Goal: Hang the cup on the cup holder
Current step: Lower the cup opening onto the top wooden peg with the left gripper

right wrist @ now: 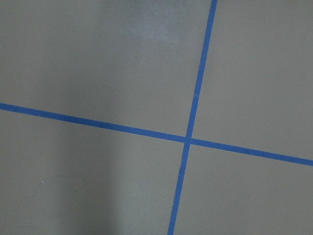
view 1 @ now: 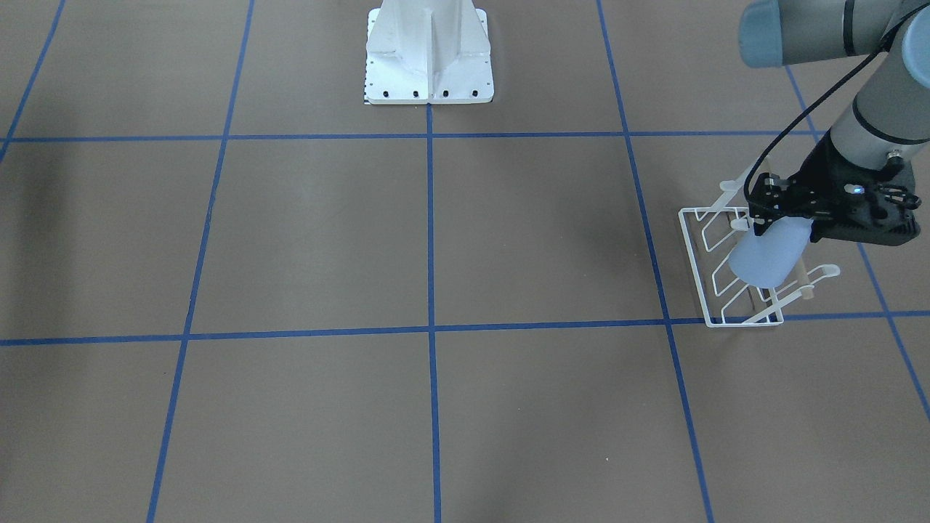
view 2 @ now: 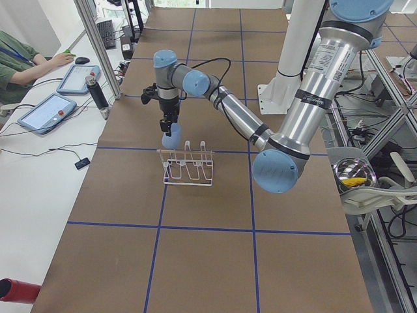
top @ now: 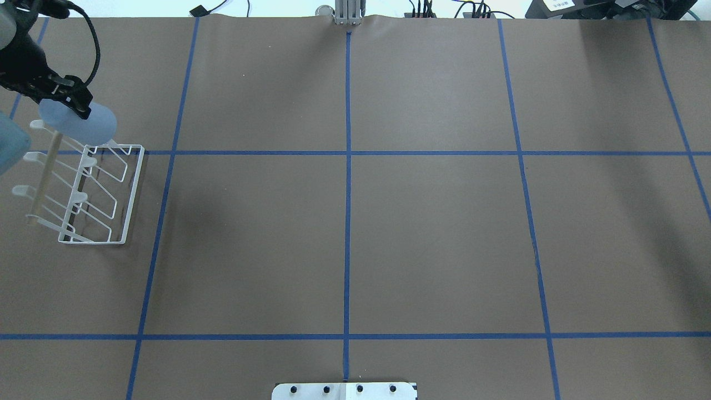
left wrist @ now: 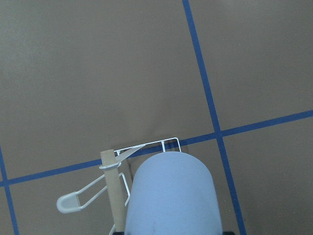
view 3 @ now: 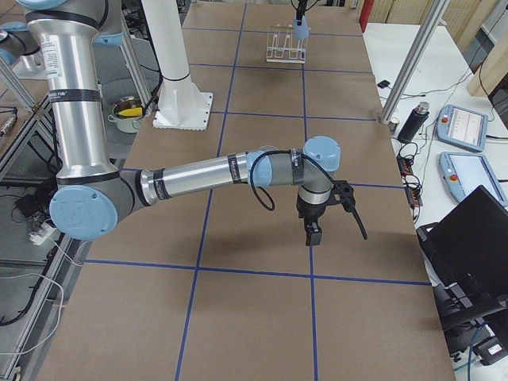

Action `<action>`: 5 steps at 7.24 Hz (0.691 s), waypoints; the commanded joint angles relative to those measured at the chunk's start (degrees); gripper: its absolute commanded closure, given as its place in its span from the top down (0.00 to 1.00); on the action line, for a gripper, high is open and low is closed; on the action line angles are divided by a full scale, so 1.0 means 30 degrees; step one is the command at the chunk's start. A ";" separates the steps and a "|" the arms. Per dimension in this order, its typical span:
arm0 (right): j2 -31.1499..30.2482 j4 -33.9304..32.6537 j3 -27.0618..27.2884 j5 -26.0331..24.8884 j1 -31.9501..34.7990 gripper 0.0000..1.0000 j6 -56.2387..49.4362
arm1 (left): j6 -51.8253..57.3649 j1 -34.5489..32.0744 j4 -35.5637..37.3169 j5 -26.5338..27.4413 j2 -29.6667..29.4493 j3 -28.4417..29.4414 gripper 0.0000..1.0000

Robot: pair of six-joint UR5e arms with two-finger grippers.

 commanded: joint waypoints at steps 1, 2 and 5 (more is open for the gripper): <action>-0.0001 -0.0001 0.0020 0.0023 0.0000 1.00 0.0000 | -0.0001 0.0249 -0.0035 -0.0011 -0.0243 0.0287 0.00; -0.0001 -0.0001 0.0049 0.0023 0.0000 1.00 0.0000 | -0.0001 0.0249 -0.0035 -0.0011 -0.0390 0.0696 0.00; -0.0118 0.0028 0.0049 0.0316 0.0000 1.00 0.0000 | 0.0028 0.0396 -0.0093 -0.0010 -0.0421 0.1342 0.00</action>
